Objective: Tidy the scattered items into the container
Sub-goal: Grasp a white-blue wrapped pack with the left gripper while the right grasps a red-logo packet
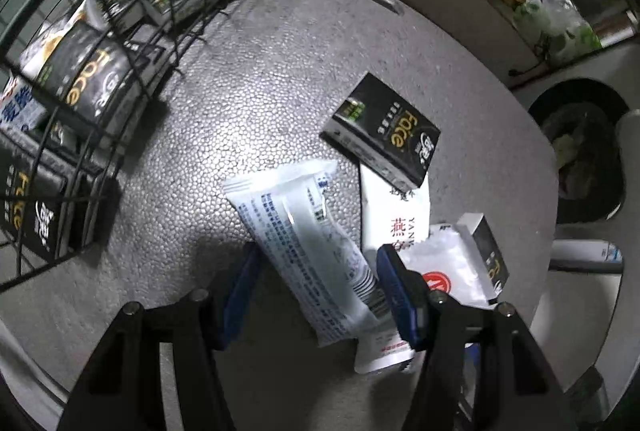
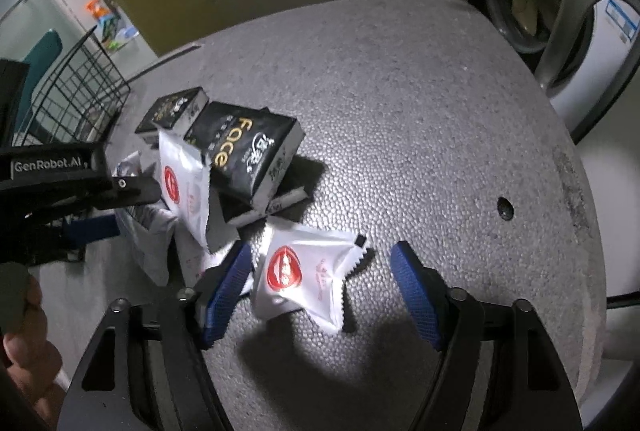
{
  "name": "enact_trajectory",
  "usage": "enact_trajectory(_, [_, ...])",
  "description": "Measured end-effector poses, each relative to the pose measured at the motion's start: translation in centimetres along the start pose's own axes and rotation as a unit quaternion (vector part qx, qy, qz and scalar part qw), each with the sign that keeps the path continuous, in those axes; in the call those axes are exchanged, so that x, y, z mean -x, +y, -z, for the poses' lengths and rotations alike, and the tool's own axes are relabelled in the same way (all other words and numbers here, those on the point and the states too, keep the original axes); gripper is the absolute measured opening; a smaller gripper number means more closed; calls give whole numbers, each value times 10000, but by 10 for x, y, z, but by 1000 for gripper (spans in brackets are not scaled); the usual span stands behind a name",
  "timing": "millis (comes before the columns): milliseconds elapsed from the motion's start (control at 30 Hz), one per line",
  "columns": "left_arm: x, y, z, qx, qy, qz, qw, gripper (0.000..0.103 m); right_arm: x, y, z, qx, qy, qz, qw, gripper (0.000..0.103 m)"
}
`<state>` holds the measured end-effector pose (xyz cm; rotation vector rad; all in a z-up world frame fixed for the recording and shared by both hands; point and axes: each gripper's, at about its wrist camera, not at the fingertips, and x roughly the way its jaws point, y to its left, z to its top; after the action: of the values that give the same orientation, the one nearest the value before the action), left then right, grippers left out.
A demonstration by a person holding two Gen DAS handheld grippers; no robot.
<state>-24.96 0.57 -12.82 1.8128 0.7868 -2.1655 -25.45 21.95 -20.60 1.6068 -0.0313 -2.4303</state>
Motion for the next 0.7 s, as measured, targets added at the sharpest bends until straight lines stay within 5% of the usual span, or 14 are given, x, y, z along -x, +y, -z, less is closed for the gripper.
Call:
enact_trajectory(100, [2,-4,4,-370,22,-127,9992,56,5,0,9,163,23,113,9998,43])
enact_trajectory(267, [5,0,19,-758,193,-62,9969,44,14,-3,26,190,144,-46,9997,42])
enact_trajectory(600, [20,21,83,-1710,504,-166,9838,43,31,5,69,383,158,-76,9991,44])
enact_trajectory(700, [24,27,96,-1832,469,-201,9817,44,32,5,72,334,162,-103,9993,54])
